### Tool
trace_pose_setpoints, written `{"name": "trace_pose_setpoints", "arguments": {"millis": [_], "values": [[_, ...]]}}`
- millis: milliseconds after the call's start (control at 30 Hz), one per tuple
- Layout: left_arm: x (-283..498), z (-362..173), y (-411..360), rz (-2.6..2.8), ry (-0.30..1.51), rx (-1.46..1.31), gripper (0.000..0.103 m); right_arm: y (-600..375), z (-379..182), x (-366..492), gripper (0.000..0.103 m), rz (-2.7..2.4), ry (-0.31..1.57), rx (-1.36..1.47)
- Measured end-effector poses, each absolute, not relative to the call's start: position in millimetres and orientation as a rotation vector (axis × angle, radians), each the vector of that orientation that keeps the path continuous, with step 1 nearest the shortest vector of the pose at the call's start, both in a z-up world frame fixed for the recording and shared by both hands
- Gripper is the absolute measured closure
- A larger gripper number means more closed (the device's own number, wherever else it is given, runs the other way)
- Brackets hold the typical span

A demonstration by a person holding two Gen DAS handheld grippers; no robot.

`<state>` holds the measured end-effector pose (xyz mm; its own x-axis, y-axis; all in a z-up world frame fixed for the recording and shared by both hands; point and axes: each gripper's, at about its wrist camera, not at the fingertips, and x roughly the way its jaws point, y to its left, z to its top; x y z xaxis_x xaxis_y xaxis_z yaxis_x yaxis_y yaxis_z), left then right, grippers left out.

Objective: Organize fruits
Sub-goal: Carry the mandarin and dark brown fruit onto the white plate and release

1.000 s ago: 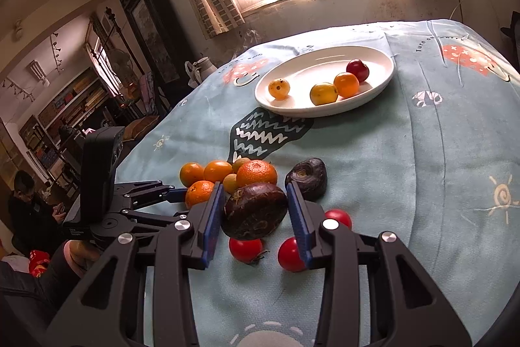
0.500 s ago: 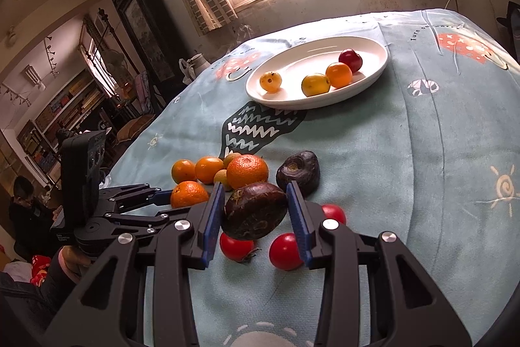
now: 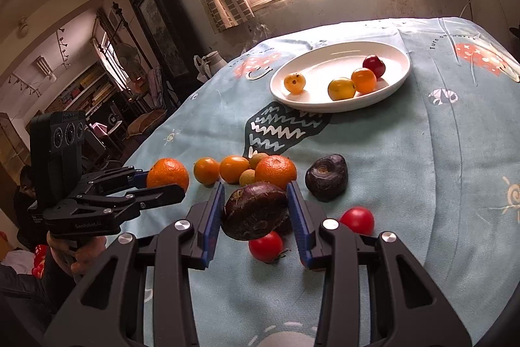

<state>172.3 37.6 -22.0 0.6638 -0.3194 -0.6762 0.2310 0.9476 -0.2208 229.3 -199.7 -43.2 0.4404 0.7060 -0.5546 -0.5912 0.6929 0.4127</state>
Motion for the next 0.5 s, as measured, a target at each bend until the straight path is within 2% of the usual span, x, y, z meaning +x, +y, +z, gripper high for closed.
{"name": "trace_pose_setpoints", "arguments": {"millis": [267, 500], "values": [[205, 27, 51, -0.355, 0.726, -0.147, 0.057, -193, -1, 247, 0.063, 0.746, 0.669, 0.137], [279, 53, 53, -0.316, 0.707, -0.120, 0.057, -188, 23, 312, 0.063, 0.610, 0.621, 0.128]]}}
